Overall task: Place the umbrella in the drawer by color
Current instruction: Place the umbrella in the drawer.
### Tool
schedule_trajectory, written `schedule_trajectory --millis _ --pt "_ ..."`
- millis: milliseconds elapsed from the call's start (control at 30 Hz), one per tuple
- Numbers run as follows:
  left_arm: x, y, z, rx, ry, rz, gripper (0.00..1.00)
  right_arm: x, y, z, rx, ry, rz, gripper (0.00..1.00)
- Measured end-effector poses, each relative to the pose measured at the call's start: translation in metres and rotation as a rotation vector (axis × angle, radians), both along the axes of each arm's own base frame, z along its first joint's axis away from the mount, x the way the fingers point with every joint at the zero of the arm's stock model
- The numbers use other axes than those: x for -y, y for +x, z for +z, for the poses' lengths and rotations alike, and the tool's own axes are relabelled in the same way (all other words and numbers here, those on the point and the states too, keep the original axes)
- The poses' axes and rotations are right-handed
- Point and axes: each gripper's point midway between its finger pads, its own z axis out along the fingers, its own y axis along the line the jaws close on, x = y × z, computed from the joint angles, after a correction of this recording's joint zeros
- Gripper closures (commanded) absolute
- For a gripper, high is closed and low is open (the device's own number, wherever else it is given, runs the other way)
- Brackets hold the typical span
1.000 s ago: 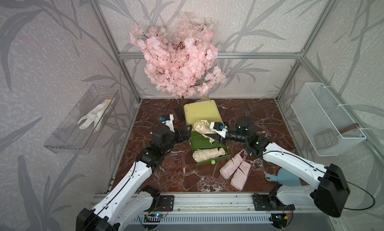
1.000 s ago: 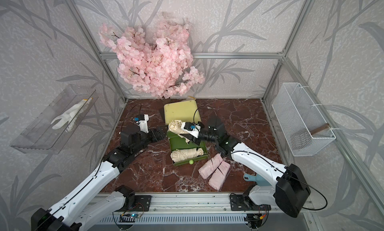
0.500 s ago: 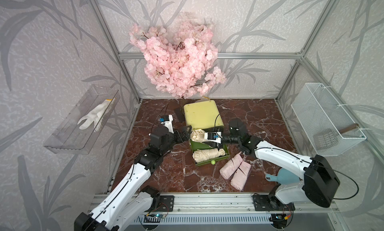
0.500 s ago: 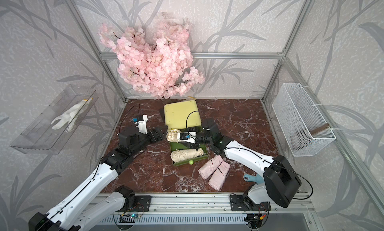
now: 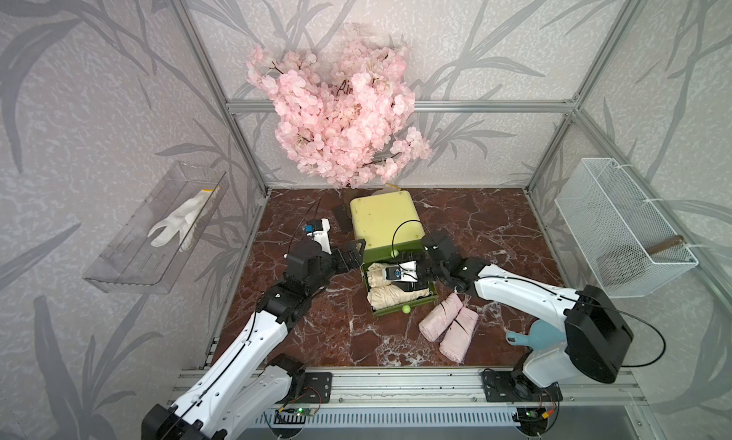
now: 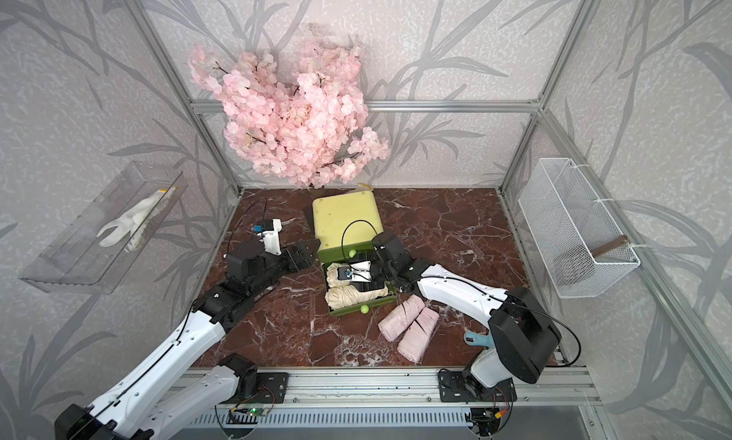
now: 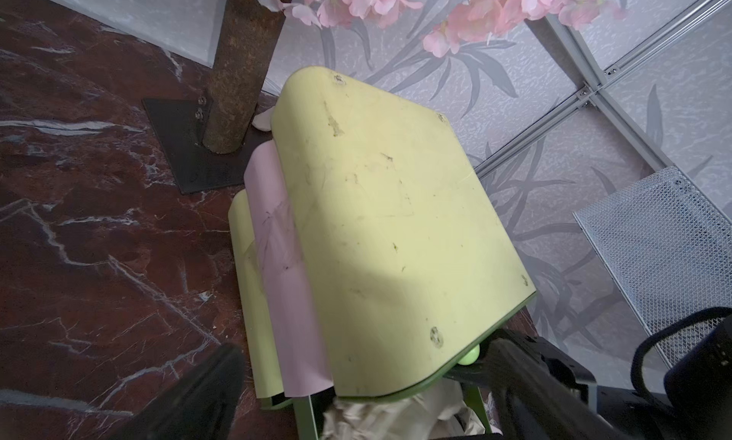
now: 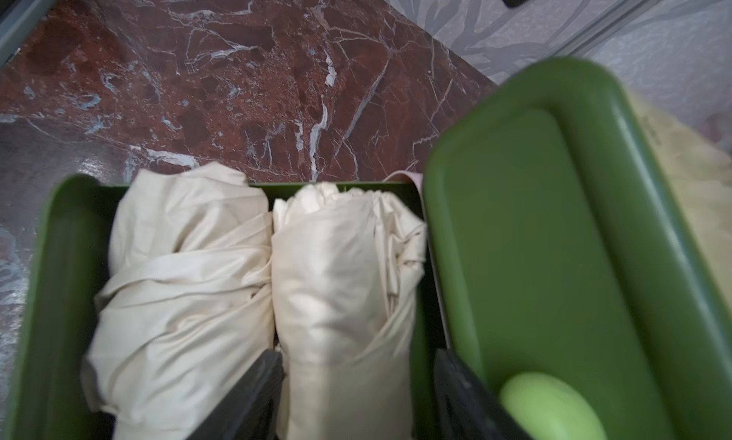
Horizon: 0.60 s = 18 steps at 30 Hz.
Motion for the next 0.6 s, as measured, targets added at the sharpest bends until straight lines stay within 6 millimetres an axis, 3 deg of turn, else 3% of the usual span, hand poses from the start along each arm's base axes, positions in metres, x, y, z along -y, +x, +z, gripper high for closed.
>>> schedule_trajectory --millis 300,400,500,600 --pt "0.0 0.0 0.0 0.0 0.001 0.001 0.0 -0.008 -0.013 0.011 0.043 -0.017 0.019 0.22" --pt "0.0 0.0 0.0 0.0 0.001 0.001 0.0 -0.008 -0.019 0.037 0.067 0.036 0.003 0.21" --pt "-0.001 0.0 0.0 -0.001 0.002 0.004 0.0 -0.006 -0.031 0.077 0.089 0.142 -0.031 0.21" --pt "-0.001 0.002 -0.003 -0.007 0.007 0.006 0.0 -0.002 -0.051 0.109 0.088 0.247 -0.062 0.22"
